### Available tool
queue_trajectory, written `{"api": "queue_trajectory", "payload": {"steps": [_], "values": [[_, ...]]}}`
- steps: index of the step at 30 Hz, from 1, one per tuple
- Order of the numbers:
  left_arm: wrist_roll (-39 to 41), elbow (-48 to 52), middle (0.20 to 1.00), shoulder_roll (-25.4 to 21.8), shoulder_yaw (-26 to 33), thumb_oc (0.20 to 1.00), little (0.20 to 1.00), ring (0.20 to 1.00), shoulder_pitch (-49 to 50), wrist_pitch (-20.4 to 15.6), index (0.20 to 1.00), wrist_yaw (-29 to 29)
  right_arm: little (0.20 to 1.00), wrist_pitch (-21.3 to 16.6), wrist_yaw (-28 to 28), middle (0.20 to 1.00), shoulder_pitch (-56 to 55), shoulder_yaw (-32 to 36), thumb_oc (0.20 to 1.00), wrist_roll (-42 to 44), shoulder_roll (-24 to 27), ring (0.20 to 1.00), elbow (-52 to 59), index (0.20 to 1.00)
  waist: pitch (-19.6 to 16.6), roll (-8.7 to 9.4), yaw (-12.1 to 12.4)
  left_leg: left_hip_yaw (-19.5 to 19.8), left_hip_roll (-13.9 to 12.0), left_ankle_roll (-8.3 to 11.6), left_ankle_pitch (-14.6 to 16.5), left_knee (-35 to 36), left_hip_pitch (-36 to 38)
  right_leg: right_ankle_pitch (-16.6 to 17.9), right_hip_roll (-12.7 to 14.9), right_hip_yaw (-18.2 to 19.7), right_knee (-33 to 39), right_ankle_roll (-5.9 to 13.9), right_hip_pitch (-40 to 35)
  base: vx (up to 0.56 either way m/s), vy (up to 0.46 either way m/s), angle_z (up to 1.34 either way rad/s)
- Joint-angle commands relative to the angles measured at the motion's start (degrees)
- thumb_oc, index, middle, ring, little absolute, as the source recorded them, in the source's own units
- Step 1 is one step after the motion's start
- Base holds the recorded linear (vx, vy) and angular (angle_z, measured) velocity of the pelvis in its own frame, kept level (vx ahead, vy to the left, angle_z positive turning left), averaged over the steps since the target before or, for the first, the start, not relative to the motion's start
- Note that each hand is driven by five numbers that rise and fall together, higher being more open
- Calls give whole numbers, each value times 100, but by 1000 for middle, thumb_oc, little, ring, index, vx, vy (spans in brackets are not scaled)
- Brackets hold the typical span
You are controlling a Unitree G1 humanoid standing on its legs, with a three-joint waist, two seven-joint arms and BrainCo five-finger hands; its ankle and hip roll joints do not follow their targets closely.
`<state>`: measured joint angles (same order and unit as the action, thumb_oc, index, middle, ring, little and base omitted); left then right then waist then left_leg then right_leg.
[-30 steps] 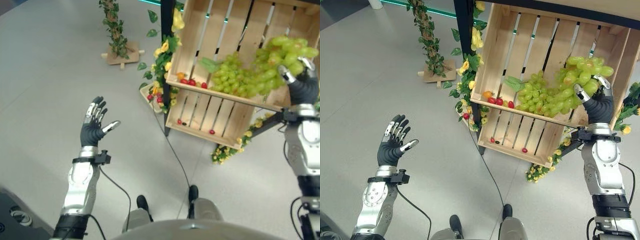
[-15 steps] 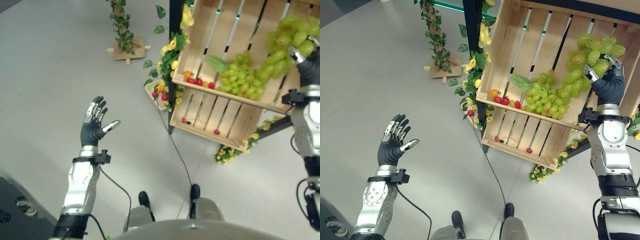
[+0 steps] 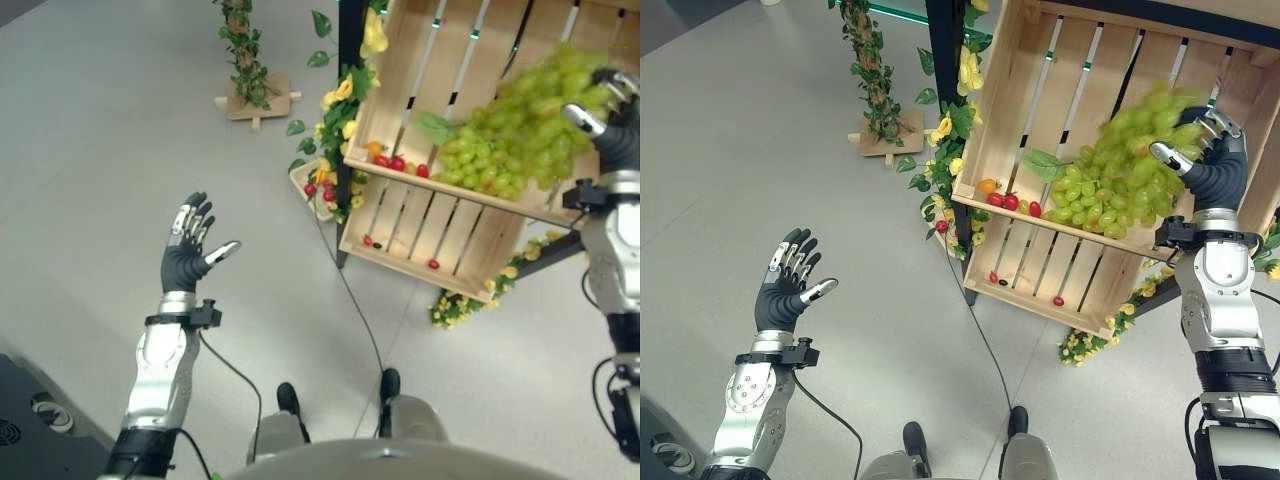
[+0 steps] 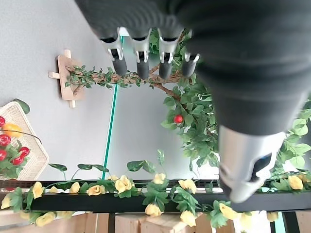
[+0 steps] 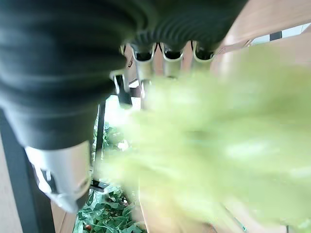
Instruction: Pick up the fruits from the basket on one side to the basket on the other side
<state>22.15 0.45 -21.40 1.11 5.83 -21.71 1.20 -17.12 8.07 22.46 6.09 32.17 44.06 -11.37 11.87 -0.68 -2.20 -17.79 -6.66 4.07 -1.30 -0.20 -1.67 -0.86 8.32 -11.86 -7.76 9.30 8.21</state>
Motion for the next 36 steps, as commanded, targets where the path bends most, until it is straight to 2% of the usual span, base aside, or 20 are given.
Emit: {"api": "queue_trajectory", "payload": {"steps": [1, 5, 8, 10, 11, 12, 13, 15, 21, 27, 28, 31, 36], "values": [[174, 366, 1000, -345, 47, 1000, 1000, 1000, -101, -244, 1000, 34, 1000, -326, 54, 1000, 466, 68, 1000, -66, 86, 1000, 248, 1000, -118, 385, -2, 14, 233, -53, 493, -468, 142, -112, -198, -26, 99, -291, -358, 0, 0, 0], [165, 362, 1000, -339, 52, 1000, 1000, 1000, -99, -235, 1000, 53, 1000, -293, 38, 1000, 439, 67, 1000, -125, 103, 1000, 226, 1000, -113, 388, -13, 14, 232, -55, 490, -461, 147, -105, -195, -21, 101, -292, -356, 0, 0, 0], [144, 343, 1000, -347, 79, 1000, 1000, 1000, -86, -219, 1000, 44, 1000, -164, 67, 1000, 405, 73, 1000, -475, 268, 1000, 198, 1000, -116, 391, -17, 17, 236, -56, 486, -450, 150, -102, -197, -23, 104, -290, -350, 0, 0, 0], [67, 328, 1000, -405, 159, 1000, 1000, 1000, -59, -144, 1000, 8, 1000, 477, 95, 1000, 474, -4, 1000, -2298, 1280, 1000, -58, 1000, -97, 415, -20, 21, 230, -47, 513, -438, 172, -136, -199, -12, 98, -272, -357, 0, 0, 0], [38, 350, 1000, -385, 173, 1000, 1000, 1000, -63, -132, 1000, -12, 1000, 514, 336, 1000, 549, 9, 1000, -2572, 1439, 1000, -69, 1000, -91, 394, -32, 14, 232, -51, 479, -418, 157, -98, -201, -4, 113, -278, -335, -28, 9, 4], [38, 350, 1000, -383, 175, 1000, 1000, 1000, -64, -132, 1000, -11, 1000, 514, 337, 1000, 553, 5, 1000, -2573, 1439, 1000, -70, 1000, -96, 394, -32, 12, 232, -51, 473, -414, 151, -90, -202, -2, 119, -279, -329, -30, 10, 4], [30, 370, 1000, -390, 148, 1000, 1000, 1000, -76, -107, 1000, -43, 1000, 659, 446, 1000, 723, 25, 1000, -3051, 1642, 1000, -224, 1000, -105, 401, -14, 14, 238, -53, 460, -393, 144, -82, -200, -21, 136, -274, -324, 0, 0, 0], [49, 386, 1000, -402, 119, 1000, 1000, 1000, -85, -97, 1000, -85, 1000, 718, 605, 1000, 983, -104, 1000, -3394, 1779, 1000, -377, 1000, -91, 380, -4, 27, 244, -59, 452, -380, 136, -68, -193, -23, 139, -271, -315, 0, 0, 0], [-5, 331, 1000, -364, 122, 1000, 1000, 1000, -154, -102, 1000, -48, 1000, 731, 751, 1000, 1165, -95, 1000, -3681, 1487, 1000, -418, 1000, -67, 343, -21, 57, 269, -76, 453, -367, 131, -63, -188, -36, 157, -269, -312, -5, 2, -1], [-74, 292, 1000, -276, 99, 1000, 1000, 1000, -177, -132, 1000, -4, 1000, 625, 798, 1000, 1022, 115, 1000, -3463, 1199, 1000, -331, 1000, -77, 330, -5, 72, 282, -82, 461, -378, 129, -71, -186, -47, 152, -270, -331, 0, 0, 0], [-95, 279, 1000, -216, 82, 1000, 1000, 1000, -219, -161, 1000, 18, 1000, 322, 731, 1000, 922, 173, 1000, -2885, 881, 1000, -152, 1000, -72, 316, -9, 74, 285, -85, 467, -384, 130, -69, -182, -51, 156, -269, -337, 0, 0, 0], [-103, 270, 1000, -207, 46, 1000, 1000, 1000, -257, -202, 1000, 55, 1000, -172, 131, 1000, 536, 200, 1000, -1362, 232, 1000, 251, 1000, -52, 323, -14, 77, 283, -78, 508, -406, 156, -109, -178, -58, 143, -255, -371, 0, 0, 0], [-49, 282, 1000, -165, 105, 1000, 1000, 1000, -252, -199, 1000, 34, 1000, -376, -623, 1000, -23, 194, 1000, -59, -436, 1000, 879, 1000, -67, 344, -31, 69, 299, -80, 463, -401, 115, -62, -159, -68, 146, -266, -327, 0, 0, 0]]}}
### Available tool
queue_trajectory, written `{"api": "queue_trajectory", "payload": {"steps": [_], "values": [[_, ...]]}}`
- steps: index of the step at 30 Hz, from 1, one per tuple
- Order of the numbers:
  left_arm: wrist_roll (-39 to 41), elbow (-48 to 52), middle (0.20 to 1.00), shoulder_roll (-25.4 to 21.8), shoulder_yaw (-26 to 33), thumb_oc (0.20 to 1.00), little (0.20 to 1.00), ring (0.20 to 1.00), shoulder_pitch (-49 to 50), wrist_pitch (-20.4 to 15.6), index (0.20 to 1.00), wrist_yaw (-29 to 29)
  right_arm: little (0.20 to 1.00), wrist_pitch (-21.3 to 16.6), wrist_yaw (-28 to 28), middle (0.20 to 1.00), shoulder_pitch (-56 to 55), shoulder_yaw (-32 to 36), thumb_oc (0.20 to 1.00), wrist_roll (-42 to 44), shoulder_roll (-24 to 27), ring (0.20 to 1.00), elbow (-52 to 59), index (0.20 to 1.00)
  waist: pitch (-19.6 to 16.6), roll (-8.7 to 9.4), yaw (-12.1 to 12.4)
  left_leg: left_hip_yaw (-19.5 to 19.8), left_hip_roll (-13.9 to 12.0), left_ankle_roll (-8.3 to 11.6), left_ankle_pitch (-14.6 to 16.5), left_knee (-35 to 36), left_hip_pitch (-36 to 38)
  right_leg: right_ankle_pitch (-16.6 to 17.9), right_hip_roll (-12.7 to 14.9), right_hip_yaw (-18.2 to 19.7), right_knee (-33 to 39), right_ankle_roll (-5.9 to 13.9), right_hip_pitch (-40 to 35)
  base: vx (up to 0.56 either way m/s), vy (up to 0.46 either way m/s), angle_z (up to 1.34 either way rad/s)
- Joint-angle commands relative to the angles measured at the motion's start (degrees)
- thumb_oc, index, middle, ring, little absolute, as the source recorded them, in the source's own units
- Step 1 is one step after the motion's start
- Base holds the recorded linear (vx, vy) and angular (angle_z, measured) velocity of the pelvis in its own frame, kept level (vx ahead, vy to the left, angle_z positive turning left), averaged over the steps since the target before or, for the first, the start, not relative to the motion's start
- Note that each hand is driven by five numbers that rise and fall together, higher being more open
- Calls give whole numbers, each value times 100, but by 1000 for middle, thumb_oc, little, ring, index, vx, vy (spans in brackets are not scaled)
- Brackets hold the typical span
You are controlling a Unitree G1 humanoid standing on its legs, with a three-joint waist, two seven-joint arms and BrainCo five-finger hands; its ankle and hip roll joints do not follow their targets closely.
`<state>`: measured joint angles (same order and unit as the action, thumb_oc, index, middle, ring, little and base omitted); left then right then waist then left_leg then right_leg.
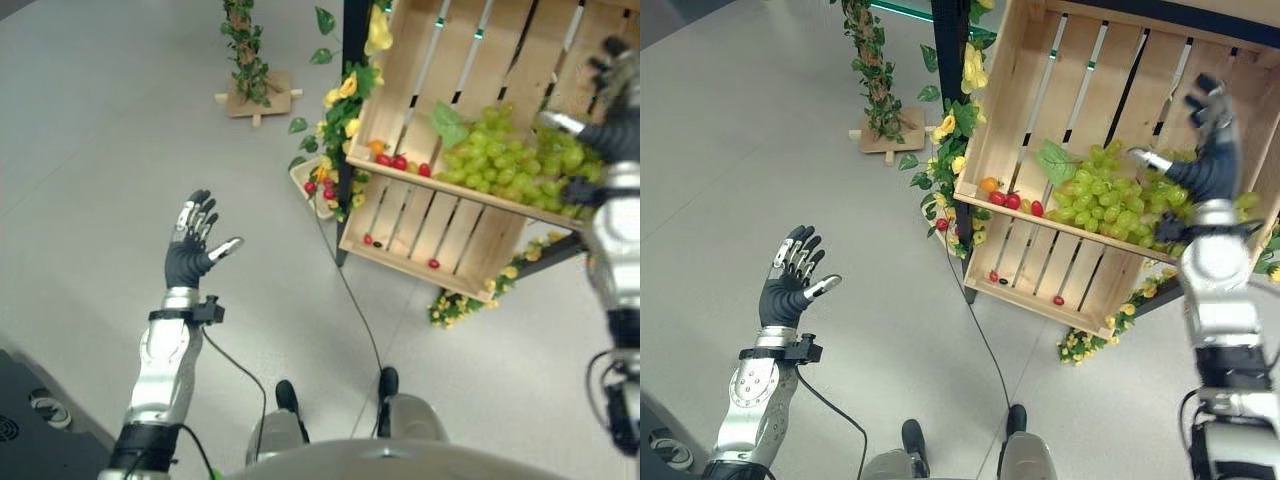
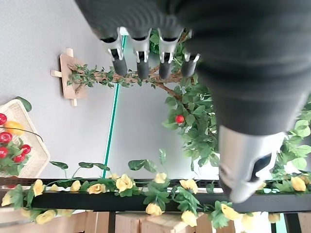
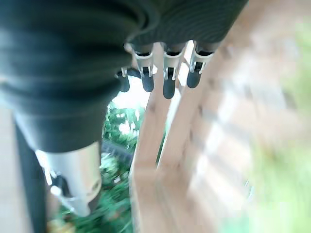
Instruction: Pick up the fruits from the basket on one side to the basket on the other side
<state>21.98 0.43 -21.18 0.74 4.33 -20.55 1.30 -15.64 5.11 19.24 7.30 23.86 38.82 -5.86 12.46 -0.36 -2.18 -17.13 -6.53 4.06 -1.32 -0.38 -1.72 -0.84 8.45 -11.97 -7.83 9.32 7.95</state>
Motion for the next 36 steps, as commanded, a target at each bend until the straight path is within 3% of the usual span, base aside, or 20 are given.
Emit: {"api": "queue_trajectory", "payload": {"steps": [1, 9, 23, 36], "values": [[-21, 277, 1000, -166, 160, 1000, 1000, 1000, -100, -316, 1000, 23, 1000, -540, -409, 1000, 199, 61, 1000, 914, -29, 1000, 408, 1000, -128, 308, -37, 2, 288, -80, 466, -384, 117, -65, -170, -52, 152, -269, -303, 0, 0, 0], [-14, 264, 1000, -43, 241, 1000, 1000, 1000, -28, -339, 1000, 13, 1000, -528, -1121, 1000, -475, -86, 1000, 1723, -847, 1000, 1302, 1000, -157, 287, -60, -1, 301, -92, 470, -379, 125, -64, -151, -52, 128, -265, -301, 0, 0, 0], [-183, 178, 1000, 48, 382, 1000, 1000, 1000, -27, -498, 1000, 154, 1000, -476, -1576, 1000, -1399, -180, 1000, 1712, -1275, 1000, 1875, 1000, -182, 266, -173, -16, 311, -84, 455, -318, 193, -46, -147, -52, 177, -250, -353, 0, 0, 0], [-371, 32, 1000, 97, 632, 1000, 1000, 1000, -1, -688, 1000, 160, 1000, -180, -2289, 1000, -2731, -408, 1000, 696, -817, 1000, 1752, 1000, -272, 273, -324, -13, 345, -37, 343, -100, 300, 19, -138, -96, 288, -204, -439, 0, 0, 0]]}}
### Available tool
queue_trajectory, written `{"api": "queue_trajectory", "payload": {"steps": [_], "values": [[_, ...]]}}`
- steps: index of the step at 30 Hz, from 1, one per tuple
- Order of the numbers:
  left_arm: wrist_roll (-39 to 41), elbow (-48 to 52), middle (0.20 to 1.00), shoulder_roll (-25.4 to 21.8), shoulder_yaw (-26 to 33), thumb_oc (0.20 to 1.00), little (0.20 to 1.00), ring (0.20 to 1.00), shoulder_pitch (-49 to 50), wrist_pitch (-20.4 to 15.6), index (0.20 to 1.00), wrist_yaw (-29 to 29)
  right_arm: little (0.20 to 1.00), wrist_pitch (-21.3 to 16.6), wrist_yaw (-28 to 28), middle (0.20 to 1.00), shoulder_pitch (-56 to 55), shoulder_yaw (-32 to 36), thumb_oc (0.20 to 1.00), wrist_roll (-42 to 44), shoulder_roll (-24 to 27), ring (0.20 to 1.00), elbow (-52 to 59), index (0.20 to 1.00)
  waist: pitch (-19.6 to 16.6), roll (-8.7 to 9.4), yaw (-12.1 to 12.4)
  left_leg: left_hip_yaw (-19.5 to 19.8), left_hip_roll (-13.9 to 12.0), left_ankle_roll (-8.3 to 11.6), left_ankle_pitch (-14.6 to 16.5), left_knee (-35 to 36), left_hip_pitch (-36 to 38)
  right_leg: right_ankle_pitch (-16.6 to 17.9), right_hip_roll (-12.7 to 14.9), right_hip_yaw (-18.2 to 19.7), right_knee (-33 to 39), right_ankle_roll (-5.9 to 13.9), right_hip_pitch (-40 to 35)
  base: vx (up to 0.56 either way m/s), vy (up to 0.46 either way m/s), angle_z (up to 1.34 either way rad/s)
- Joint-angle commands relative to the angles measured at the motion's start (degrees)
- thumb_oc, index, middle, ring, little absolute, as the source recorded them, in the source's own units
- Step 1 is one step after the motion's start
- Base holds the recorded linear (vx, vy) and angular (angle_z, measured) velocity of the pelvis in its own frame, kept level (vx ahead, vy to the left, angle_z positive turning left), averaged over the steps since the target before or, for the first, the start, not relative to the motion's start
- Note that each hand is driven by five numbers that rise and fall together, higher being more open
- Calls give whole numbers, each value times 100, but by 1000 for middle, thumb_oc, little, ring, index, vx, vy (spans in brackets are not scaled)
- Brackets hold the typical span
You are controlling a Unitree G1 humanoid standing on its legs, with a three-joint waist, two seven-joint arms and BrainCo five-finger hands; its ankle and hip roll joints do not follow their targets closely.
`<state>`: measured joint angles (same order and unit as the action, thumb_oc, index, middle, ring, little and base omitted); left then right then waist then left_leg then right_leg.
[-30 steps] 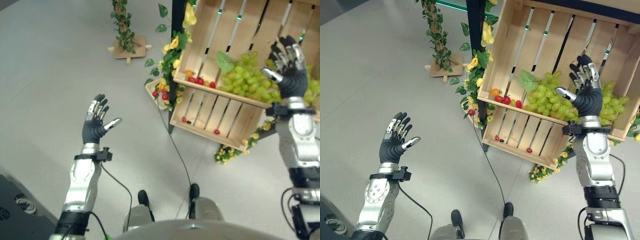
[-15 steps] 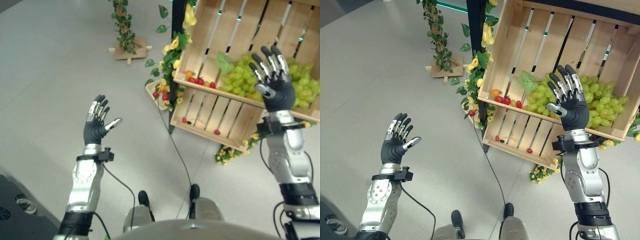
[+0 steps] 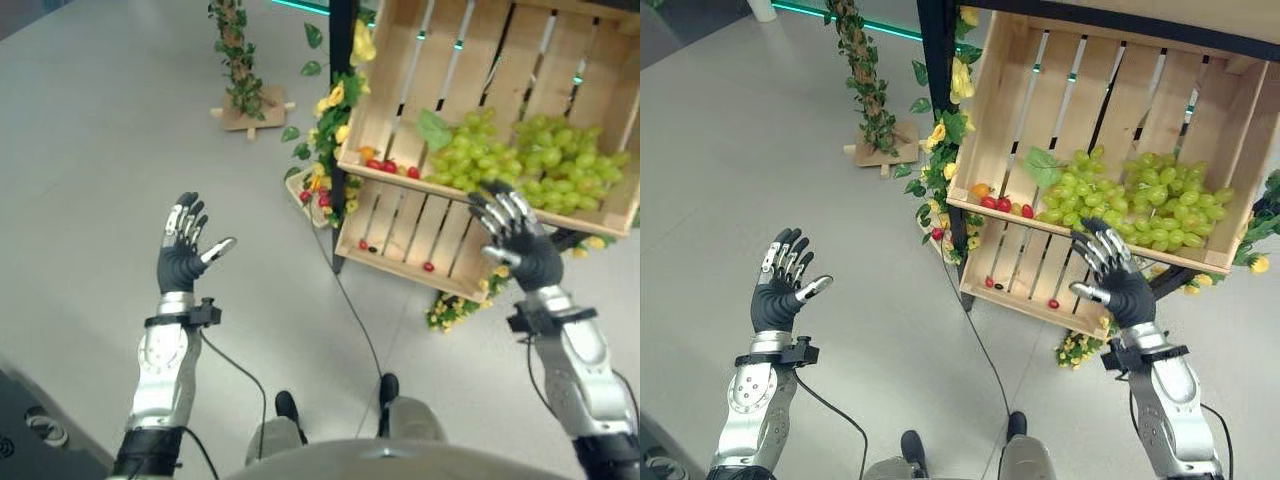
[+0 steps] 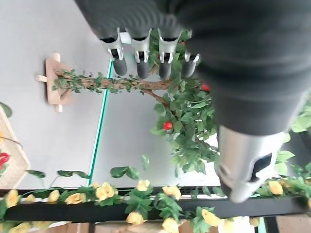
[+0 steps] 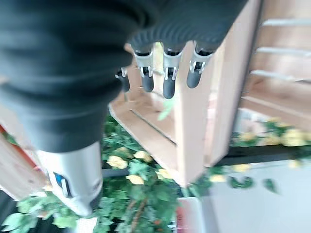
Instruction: Pick up the fruits from the basket on one side to the basket on the other side
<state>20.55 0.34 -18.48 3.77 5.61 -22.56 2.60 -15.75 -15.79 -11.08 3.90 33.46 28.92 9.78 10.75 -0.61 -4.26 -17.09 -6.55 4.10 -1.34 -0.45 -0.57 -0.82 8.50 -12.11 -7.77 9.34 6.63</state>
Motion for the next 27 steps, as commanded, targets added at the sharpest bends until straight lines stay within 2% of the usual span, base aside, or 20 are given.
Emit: {"api": "queue_trajectory", "payload": {"steps": [1, 13, 20, 27], "values": [[-218, 36, 1000, -177, 325, 1000, 1000, 1000, -143, -488, 1000, 30, 1000, -145, -209, 1000, 281, -122, 1000, -362, 242, 1000, 78, 1000, -115, 302, -111, -10, 353, -42, 342, -82, 193, 26, -139, -85, 305, -204, -322, 0, 0, 0], [-219, -121, 1000, -193, 248, 1000, 1000, 1000, -233, -507, 1000, 38, 1000, -110, -62, 1000, 446, -749, 1000, -1326, 576, 1000, -1146, 1000, -204, 328, -55, 20, 367, -38, 349, -12, 286, 42, -125, -138, 411, -183, -462, 1, 0, 0], [-194, -183, 1000, -165, 265, 1000, 1000, 1000, -223, -501, 1000, 104, 1000, -166, 306, 1000, 472, -618, 1000, -1430, 381, 1000, -1562, 1000, -228, 329, -33, 47, 388, -49, 353, 5, 305, 28, -127, -164, 419, -174, -497, 29, 2, 5], [-144, -321, 1000, -223, 244, 1000, 1000, 1000, -35, -499, 1000, 7, 1000, -205, 384, 1000, 500, -530, 1000, -1339, 234, 1000, -1503, 1000, -207, 310, 47, 113, 417, -76, 383, -33, 280, 5, -84, -219, 360, -160, -498, 17, 18, 4]]}}
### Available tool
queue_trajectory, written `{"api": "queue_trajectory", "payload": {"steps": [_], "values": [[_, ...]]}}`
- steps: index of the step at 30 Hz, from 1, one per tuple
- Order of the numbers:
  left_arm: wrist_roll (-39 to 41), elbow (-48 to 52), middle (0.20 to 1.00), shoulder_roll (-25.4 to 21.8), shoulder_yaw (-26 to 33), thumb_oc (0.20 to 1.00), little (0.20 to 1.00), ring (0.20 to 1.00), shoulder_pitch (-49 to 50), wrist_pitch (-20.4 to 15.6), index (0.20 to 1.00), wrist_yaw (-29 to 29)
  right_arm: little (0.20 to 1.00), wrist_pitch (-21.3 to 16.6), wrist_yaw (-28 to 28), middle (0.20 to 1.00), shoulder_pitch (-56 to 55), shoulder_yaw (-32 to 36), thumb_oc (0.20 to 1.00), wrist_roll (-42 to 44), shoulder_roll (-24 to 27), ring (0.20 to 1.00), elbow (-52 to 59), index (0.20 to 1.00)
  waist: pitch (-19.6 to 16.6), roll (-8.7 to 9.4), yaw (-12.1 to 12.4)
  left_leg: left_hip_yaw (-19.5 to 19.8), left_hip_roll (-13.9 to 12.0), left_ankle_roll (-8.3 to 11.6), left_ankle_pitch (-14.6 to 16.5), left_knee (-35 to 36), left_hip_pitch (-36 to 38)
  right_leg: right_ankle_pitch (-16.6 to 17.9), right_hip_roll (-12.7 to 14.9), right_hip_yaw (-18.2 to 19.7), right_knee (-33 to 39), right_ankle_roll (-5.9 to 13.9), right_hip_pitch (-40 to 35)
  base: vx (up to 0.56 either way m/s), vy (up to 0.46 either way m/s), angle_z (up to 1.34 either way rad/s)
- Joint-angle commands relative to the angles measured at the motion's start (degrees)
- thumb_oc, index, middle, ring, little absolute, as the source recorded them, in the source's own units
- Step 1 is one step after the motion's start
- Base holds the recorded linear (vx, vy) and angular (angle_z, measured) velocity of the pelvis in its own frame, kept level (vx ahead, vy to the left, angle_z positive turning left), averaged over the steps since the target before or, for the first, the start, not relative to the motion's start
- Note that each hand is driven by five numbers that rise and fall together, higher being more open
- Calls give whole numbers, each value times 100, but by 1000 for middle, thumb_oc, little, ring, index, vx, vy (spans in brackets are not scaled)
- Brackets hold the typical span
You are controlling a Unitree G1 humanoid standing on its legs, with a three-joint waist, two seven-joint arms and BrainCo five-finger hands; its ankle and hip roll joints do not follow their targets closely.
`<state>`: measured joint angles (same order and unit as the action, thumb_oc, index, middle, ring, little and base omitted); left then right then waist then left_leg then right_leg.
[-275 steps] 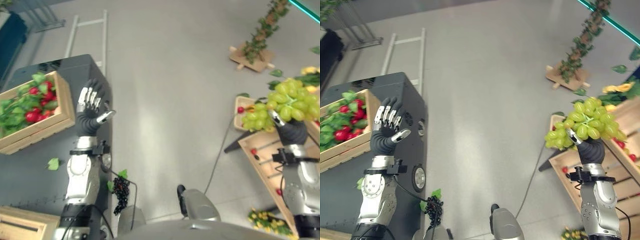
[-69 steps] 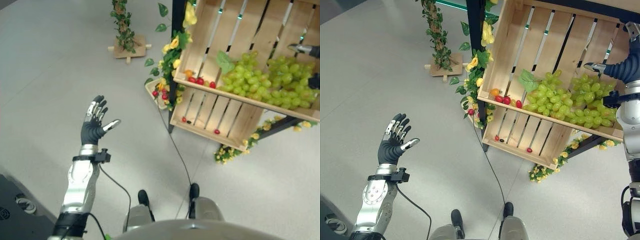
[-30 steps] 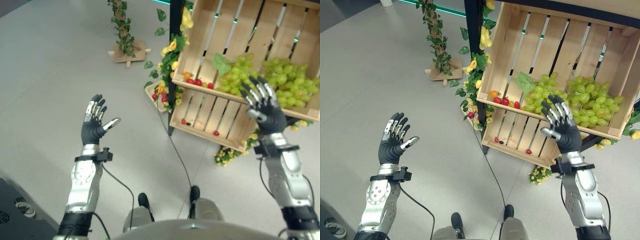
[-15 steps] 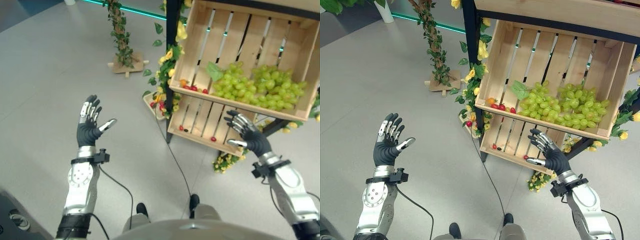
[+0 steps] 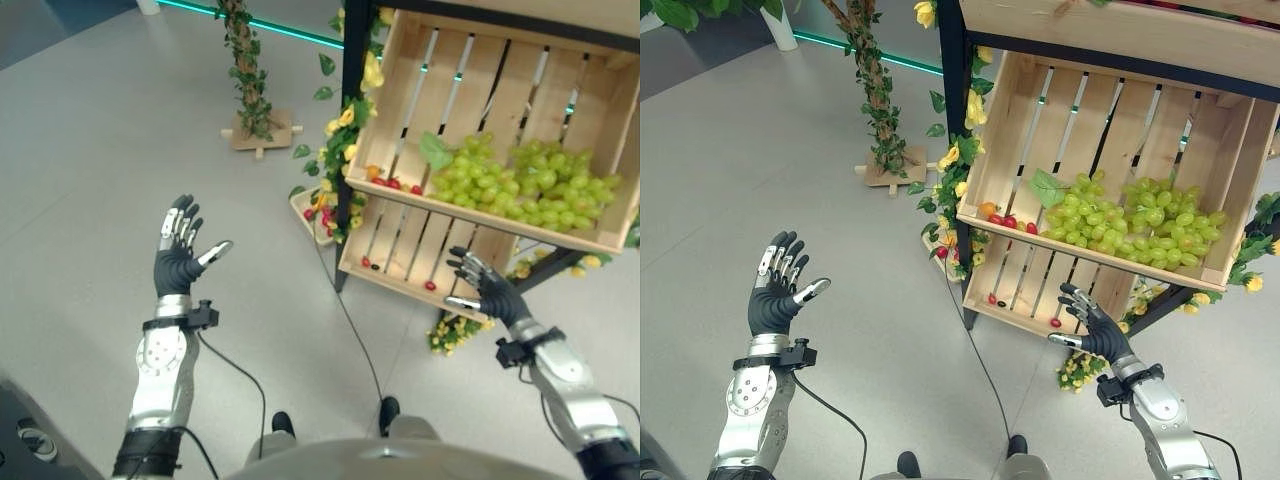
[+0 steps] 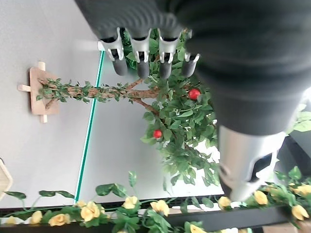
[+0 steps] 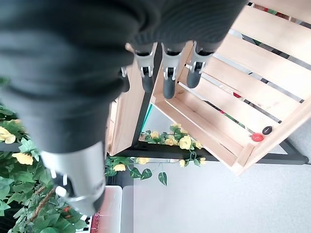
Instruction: Pick up the fruits from the basket on one side to the basket on the other side
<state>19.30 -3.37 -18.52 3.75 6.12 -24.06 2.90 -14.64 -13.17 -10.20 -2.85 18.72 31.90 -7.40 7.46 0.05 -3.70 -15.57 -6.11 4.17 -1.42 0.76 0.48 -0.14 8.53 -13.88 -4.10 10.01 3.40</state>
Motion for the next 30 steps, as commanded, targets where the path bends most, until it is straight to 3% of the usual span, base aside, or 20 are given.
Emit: {"api": "queue_trajectory", "payload": {"steps": [1, 9, 16, 23, 26, 28, 29, 30], "values": [[13, 16, 1000, -244, 236, 1000, 1000, 1000, -27, -353, 1000, -63, 1000, -324, 140, 1000, 422, 140, 1000, 141, -65, 1000, 217, 1000, 132, 247, 16, -15, 379, -93, 403, -181, 163, -64, -73, -55, -21, -218, -170, 7, 29, 6], [377, -524, 1000, -284, 235, 1000, 1000, 1000, 596, -322, 1000, -536, 1000, -383, 167, 1000, 245, 263, 1000, 143, -27, 1000, 299, 1000, 218, 303, 274, 251, 516, -178, 462, -321, -13, -10, 104, -203, -111, -131, -185, -6, 62, 11], [-213, -866, 1000, -659, 39, 1000, 1000, 1000, 880, -374, 1000, -647, 1000, -456, 336, 1000, 188, 427, 1000, 38, -72, 1000, 274, 1000, 279, 324, 595, 678, 801, -320, 500, -324, -174, 124, 428, -516, -258, -1, -215, -18, 134, 46], [-148, -848, 1000, -784, 15, 1000, 1000, 1000, 949, -393, 1000, -781, 1000, -501, 408, 1000, 210, 352, 1000, -26, -176, 1000, 195, 1000, 286, 339, 760, 997, 1009, -425, 476, -230, -189, 326, 652, -593, -464, 85, -208, 2, 130, 31], [-144, -786, 1000, -810, 4, 1000, 1000, 1000, 983, -395, 1000, -825, 1000, -500, 419, 1000, 232, 306, 1000, -31, -239, 1000, 155, 1000, 282, 314, 831, 1154, 1075, -493, 478, -193, -148, 329, 724, -497, -777, 64, -118, 42, 154, 34], [-134, -749, 1000, -841, -52, 1000, 1000, 1000, 930, -412, 1000, -847, 1000, -521, 439, 1000, 227, 271, 1000, -38, -301, 1000, 115, 1000, 341, 240, 827, 1483, 1154, -598, 490, -157, -14, 247, 678, -54, -1417, -31, 43, 51, 136, 48], [-134, -748, 1000, -841, -52, 1000, 1000, 1000, 925, -411, 1000, -847, 1000, -522, 438, 1000, 231, 273, 1000, -37, -301, 1000, 114, 1000, 331, 239, 824, 1484, 1155, -600, 471, -155, -36, 270, 677, -57, -1403, -34, 59, 41, 110, 68], [-112, -735, 1000, -856, -95, 1000, 1000, 1000, 875, -406, 1000, -872, 1000, -525, 386, 1000, 208, 220, 1000, -47, -305, 1000, 136, 1000, 376, 185, 766, 1784, 1187, -661, 490, -207, 23, 161, 393, 516, -1898, -104, 249, 28, 102, 91]]}}
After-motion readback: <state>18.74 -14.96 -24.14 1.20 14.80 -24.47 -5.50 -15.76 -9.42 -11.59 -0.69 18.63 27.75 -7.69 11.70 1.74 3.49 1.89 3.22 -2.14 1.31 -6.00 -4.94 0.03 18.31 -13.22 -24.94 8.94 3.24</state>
